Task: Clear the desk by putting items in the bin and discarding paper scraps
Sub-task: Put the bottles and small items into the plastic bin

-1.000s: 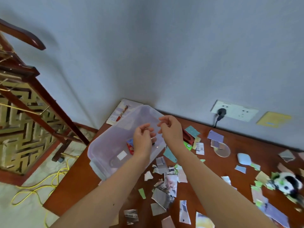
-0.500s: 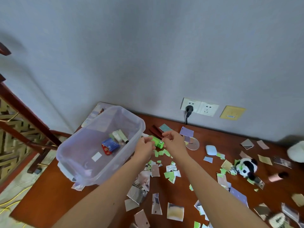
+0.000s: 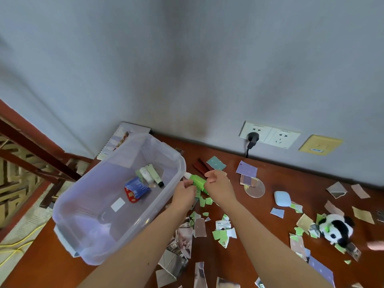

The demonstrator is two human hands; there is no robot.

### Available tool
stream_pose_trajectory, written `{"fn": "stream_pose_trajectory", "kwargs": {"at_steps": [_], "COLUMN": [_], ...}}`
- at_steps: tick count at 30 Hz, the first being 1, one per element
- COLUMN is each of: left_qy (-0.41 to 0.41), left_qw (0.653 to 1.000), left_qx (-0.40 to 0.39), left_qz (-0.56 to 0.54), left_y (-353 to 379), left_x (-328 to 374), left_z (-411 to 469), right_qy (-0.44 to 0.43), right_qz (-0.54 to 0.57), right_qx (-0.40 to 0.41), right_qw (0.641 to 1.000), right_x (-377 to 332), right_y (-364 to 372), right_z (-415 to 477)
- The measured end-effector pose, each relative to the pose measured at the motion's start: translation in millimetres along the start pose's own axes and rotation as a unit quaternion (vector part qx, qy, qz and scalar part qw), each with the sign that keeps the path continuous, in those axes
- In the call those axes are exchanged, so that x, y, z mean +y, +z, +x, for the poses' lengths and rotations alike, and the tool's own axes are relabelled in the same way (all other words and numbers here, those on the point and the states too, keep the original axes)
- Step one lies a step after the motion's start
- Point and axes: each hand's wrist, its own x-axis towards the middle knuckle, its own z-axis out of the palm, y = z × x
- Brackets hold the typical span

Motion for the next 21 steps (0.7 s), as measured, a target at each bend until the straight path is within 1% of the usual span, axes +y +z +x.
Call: {"fn": "stream_pose_trajectory", "kwargs": {"at_steps": [6,12,17,21], "left_qy": [-0.013,-0.010,-0.017,-0.035], "left_qw": [0.999,1.000,0.999,0.998], "left_qx": [0.029,0.020,0.027,0.008], "left_qz": [0.006,0.003,-0.008,-0.042], "left_y": [6.9,12.6,16.7,16.2], "left_x": [-3.2,-4.6,-8.3,-6.4], "left_z": [21.9,31.4,38.3,36.4], "right_qy": [0.014,0.008,0.003,0.022], "right_qz": [-0.030,-0.046,-0.107,-0.158], "right_qx": [-0.021,-0.036,-0.035,-0.056], "right_qw": [0.999,0.998,0.994,0.986], "right_x": [14.3,25.7,32.8,33.5], "right_y": [9.8,20.6,24.1,25.2], "right_z": [24.2,39.1,45.9,47.1]}}
